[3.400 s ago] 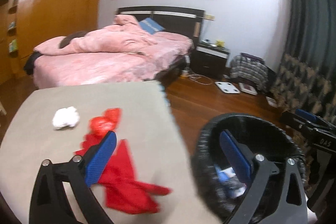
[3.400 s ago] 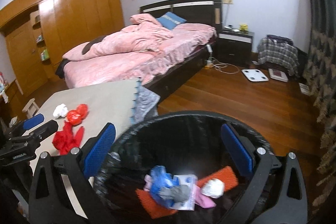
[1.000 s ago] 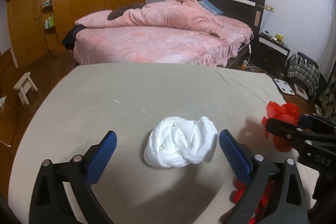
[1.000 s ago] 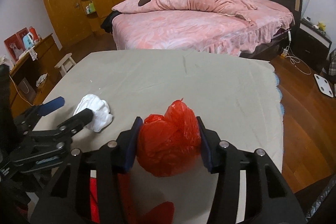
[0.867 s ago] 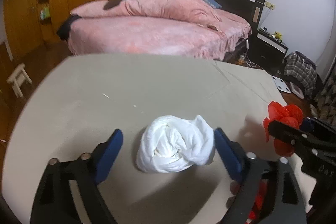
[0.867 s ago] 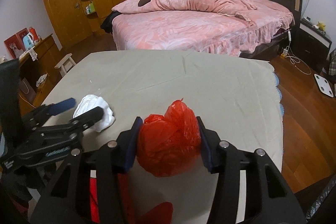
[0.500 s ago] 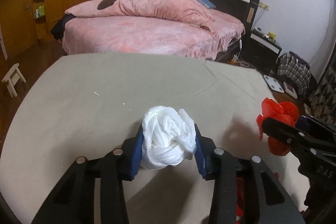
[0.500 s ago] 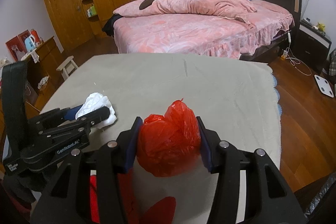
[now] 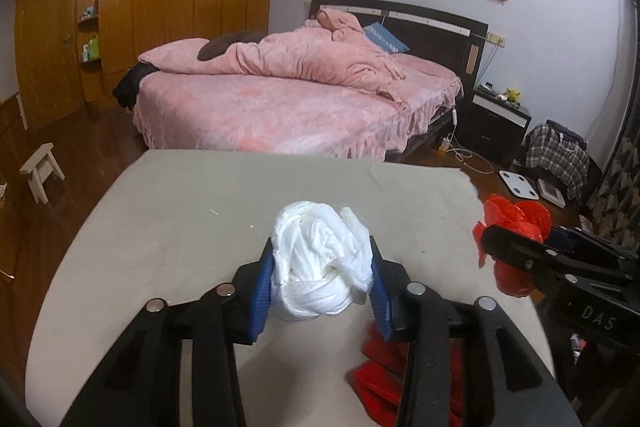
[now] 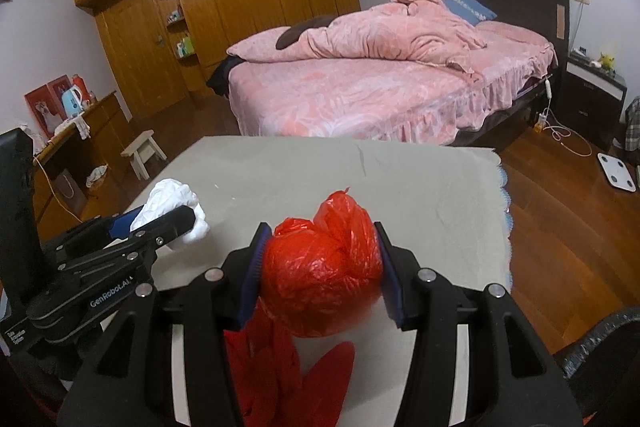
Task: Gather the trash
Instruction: 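Lift the white cloth and red bag and carry both toward the trash bin, then lower the white cloth and red bag over the trash bin and open both tools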
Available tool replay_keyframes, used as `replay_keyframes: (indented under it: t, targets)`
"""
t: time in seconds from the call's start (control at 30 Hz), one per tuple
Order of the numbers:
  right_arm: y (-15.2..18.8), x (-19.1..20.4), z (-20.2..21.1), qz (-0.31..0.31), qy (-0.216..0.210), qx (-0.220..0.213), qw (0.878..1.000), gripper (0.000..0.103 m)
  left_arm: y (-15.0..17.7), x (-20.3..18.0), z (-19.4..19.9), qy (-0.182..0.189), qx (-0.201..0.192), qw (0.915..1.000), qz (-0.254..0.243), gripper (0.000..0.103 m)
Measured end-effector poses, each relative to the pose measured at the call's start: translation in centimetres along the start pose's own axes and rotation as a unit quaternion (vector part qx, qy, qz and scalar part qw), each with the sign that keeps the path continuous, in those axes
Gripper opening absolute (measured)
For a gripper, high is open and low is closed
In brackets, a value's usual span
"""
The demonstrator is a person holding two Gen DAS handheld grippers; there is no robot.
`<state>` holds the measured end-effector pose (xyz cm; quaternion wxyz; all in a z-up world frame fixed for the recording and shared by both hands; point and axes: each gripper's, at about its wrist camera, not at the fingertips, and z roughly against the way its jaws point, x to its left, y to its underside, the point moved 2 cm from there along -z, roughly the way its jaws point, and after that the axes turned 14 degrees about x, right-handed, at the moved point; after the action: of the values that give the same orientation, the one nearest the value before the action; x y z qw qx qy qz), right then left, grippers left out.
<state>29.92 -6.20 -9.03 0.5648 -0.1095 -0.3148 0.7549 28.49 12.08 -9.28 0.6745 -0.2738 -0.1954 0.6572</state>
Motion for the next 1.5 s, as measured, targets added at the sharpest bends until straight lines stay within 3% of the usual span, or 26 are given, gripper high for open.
replay_keyframes:
  t: [0.4,0.63,0.97,1.5]
  targets:
    - [2.6,0.2,8.1,-0.009,0.001,-0.042,0.999,0.049,1.7,-2.6,6.5,-0.004,-0.031,0.9995,-0.003,0.042]
    - [5.1,-0.7,12.8,-0.022,0.007,-0.065,0.998,0.049,3.6,-5.3,9.8,0.012,-0.041,0.9991,-0.006,0.042]
    - [10.7,-2.6,18.4,-0.019,0.045,-0.075,0.996,0.049,6.9,-10.0,11.9,0.032,-0.039,0.9985,-0.024,0.042]
    - [15.9,-6.8,24.3,-0.055,0.082,-0.095,0.991,0.049,10.2,-17.8,15.3,0.072,-0.047,0.9936,-0.074,0.043]
